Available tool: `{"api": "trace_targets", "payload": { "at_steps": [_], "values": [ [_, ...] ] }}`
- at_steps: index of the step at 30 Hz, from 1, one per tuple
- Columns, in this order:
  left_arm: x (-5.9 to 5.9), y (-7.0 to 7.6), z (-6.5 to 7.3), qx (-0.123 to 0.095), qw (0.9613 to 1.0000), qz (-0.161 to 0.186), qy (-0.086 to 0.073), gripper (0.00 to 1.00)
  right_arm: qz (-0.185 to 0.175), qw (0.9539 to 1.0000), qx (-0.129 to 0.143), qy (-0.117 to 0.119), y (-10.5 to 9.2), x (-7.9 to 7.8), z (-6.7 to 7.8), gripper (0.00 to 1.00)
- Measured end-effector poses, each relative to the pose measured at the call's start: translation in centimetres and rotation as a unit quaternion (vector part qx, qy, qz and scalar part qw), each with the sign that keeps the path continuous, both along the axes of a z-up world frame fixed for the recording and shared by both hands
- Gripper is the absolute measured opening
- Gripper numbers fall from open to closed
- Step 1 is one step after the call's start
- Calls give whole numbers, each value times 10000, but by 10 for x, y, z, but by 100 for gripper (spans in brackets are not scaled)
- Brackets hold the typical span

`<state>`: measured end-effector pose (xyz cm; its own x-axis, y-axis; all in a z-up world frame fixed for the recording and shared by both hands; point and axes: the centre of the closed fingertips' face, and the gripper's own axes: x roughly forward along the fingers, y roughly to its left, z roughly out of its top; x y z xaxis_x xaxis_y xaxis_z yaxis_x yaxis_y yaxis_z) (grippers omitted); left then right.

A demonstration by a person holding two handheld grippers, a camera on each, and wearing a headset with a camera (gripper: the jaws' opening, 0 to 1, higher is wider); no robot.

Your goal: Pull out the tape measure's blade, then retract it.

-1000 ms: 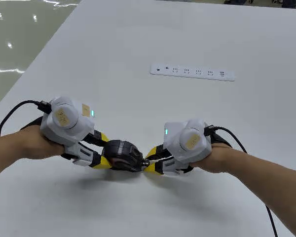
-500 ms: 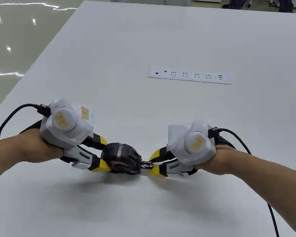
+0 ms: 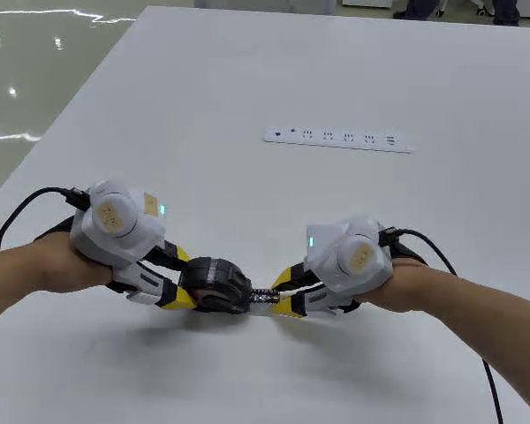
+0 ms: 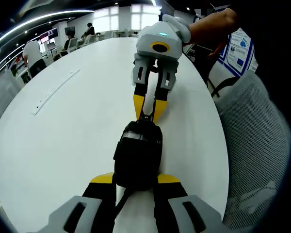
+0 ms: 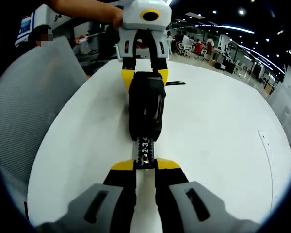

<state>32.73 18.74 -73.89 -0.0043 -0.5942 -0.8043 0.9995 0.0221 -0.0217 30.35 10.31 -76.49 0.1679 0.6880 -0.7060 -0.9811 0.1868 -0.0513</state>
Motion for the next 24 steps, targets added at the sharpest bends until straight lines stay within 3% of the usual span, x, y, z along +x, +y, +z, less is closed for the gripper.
{"api": "trace_targets", "payload": {
  "at_steps": [24],
  "values": [
    [0,-2,1,35,10000,17,25,26,-26,10000,-60,-32,-25,-4,1,12]
  ]
}}
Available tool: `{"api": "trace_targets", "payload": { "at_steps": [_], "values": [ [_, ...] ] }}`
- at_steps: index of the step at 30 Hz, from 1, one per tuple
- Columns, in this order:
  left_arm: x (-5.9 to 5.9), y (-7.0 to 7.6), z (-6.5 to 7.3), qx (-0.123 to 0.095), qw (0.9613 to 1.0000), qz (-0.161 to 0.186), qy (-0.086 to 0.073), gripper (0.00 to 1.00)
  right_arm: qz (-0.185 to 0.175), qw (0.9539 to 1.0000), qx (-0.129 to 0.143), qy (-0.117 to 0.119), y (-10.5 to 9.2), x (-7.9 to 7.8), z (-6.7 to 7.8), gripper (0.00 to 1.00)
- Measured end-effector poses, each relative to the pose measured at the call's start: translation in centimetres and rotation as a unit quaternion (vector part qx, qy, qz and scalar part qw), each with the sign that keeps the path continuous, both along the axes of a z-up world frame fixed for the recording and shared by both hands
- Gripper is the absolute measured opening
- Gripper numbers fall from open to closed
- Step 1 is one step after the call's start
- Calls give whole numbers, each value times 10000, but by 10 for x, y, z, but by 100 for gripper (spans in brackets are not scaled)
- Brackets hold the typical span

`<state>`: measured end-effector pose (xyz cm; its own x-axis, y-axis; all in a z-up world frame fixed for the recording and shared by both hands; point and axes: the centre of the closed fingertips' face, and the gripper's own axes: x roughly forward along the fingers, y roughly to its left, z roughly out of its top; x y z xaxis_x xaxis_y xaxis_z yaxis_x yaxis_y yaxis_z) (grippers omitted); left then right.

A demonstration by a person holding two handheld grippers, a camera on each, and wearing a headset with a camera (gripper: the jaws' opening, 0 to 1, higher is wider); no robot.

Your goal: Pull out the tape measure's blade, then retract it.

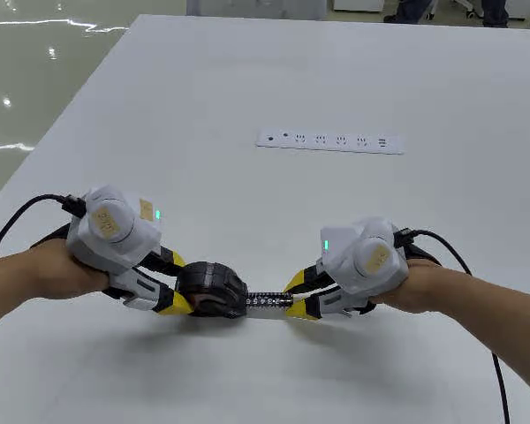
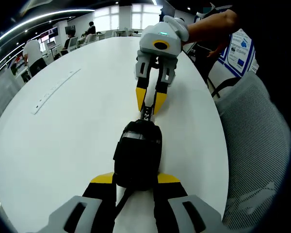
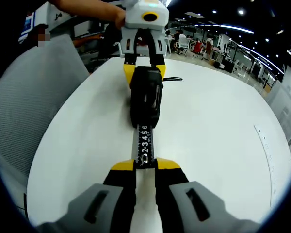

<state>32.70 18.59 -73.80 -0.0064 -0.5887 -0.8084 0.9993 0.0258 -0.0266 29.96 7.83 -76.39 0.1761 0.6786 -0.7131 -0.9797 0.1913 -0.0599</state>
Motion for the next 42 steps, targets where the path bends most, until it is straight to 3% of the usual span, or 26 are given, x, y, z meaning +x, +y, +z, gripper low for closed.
{"api": "trace_targets", "payload": {
  "at_steps": [42],
  "values": [
    [2,-1,-1,-3,10000,12,29,26,-42,10000,-81,7,-25,-4,-2,12]
  ]
}}
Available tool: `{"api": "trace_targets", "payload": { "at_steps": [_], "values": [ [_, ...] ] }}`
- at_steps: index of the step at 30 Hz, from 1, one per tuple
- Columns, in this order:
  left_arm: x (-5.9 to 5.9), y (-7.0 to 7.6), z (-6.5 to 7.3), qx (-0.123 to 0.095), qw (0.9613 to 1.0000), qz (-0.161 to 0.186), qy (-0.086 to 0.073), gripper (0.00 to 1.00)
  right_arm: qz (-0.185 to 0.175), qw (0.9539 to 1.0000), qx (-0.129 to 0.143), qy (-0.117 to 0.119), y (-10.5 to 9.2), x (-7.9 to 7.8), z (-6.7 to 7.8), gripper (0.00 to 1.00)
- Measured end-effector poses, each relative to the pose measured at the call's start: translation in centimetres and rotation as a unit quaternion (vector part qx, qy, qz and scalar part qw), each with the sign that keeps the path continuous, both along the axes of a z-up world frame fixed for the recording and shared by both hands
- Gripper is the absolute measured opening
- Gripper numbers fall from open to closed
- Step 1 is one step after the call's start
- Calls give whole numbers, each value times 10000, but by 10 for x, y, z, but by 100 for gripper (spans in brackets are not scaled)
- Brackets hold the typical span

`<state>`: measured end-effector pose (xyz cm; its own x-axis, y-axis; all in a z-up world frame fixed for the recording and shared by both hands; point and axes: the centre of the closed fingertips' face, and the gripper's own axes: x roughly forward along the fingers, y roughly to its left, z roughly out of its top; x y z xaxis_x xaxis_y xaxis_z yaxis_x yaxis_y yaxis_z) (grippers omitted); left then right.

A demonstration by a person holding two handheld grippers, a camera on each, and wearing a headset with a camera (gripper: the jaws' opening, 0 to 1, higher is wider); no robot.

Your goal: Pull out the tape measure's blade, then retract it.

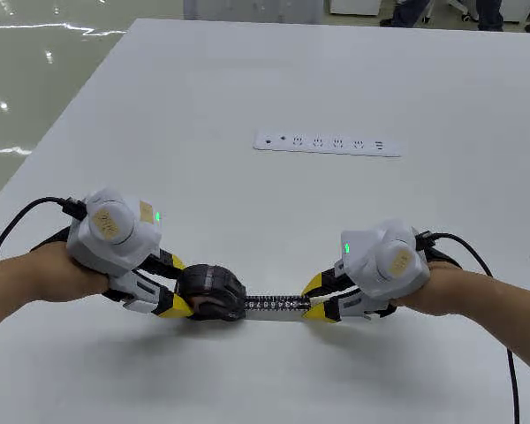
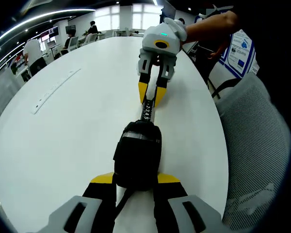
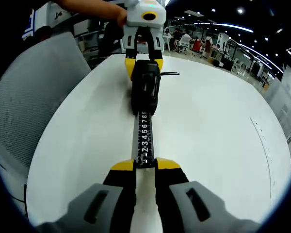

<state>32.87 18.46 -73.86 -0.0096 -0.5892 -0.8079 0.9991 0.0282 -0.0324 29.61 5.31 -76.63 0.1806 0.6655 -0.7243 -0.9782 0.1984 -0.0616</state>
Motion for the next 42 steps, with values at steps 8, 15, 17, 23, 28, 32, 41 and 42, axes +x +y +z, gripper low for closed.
{"api": "trace_targets", "payload": {
  "at_steps": [8,15,17,23,28,32,41,42],
  "values": [
    [1,0,0,10,10000,-1,9,26,-27,10000,-24,-10,-6,0,0,12],
    [1,-1,0,9,10000,-2,21,26,-42,10000,-53,-34,-11,0,0,12],
    [1,-1,0,9,10000,1,23,26,-47,10000,-57,-38,-13,0,1,12],
    [1,-2,0,14,10000,-4,24,26,-74,9999,-72,-26,-16,-1,0,12],
    [1,-2,0,17,10000,-8,28,26,-94,9999,-82,-30,-19,-2,-1,12],
    [0,-2,0,47,10000,-35,15,26,-100,9999,-99,-40,-21,-3,-1,12],
    [1,-2,-1,70,10000,-44,23,25,-129,9998,-103,-55,-25,-2,0,12],
    [1,-2,-1,75,10000,-49,20,25,-130,9998,-105,-58,-26,-2,0,12]
  ]
}}
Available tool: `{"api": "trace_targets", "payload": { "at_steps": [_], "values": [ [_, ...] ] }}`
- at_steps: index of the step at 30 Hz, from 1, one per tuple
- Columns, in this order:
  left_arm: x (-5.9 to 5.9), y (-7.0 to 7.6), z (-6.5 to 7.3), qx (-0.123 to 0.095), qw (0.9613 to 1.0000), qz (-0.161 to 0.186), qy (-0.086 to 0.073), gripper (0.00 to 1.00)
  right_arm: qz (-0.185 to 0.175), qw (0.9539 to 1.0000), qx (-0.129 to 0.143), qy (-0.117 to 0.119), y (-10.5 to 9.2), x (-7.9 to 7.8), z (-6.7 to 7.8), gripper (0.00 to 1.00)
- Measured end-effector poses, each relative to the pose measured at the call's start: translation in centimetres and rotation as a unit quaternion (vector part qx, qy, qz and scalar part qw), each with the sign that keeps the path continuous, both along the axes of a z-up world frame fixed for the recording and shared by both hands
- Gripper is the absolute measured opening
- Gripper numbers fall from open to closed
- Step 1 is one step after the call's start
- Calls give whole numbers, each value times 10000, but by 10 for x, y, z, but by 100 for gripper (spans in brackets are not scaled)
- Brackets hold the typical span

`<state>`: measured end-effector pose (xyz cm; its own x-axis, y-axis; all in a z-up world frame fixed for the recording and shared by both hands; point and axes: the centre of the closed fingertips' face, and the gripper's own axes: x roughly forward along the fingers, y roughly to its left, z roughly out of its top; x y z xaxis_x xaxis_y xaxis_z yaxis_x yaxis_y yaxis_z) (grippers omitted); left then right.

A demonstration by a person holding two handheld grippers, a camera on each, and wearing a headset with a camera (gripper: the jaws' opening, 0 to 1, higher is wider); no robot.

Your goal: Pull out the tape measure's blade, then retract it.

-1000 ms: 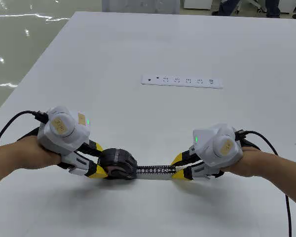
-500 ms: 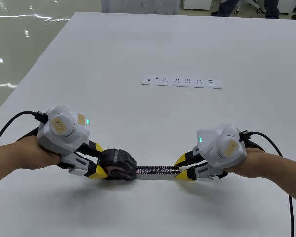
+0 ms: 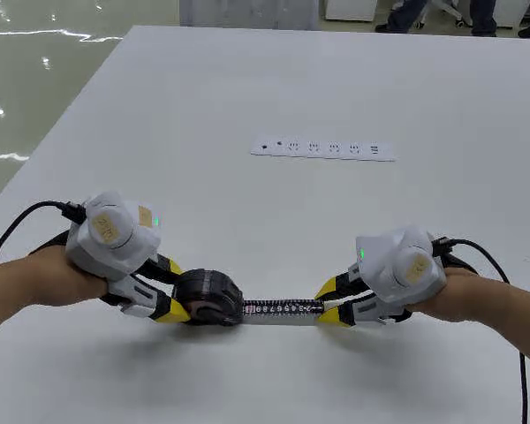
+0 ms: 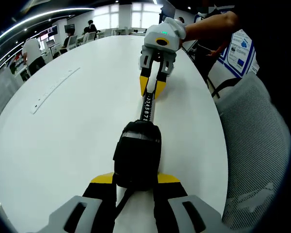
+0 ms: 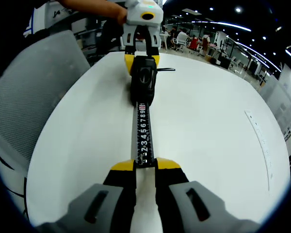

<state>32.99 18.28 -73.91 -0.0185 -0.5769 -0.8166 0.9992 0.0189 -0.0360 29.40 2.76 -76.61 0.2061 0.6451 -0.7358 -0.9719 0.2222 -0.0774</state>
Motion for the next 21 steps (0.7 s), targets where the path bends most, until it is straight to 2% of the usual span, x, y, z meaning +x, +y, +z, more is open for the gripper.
{"api": "trace_targets", "payload": {
  "at_steps": [21],
  "values": [
    [0,-2,0,48,10000,-43,-2,25,-54,10000,-47,-8,-13,-4,0,12]
  ]
}}
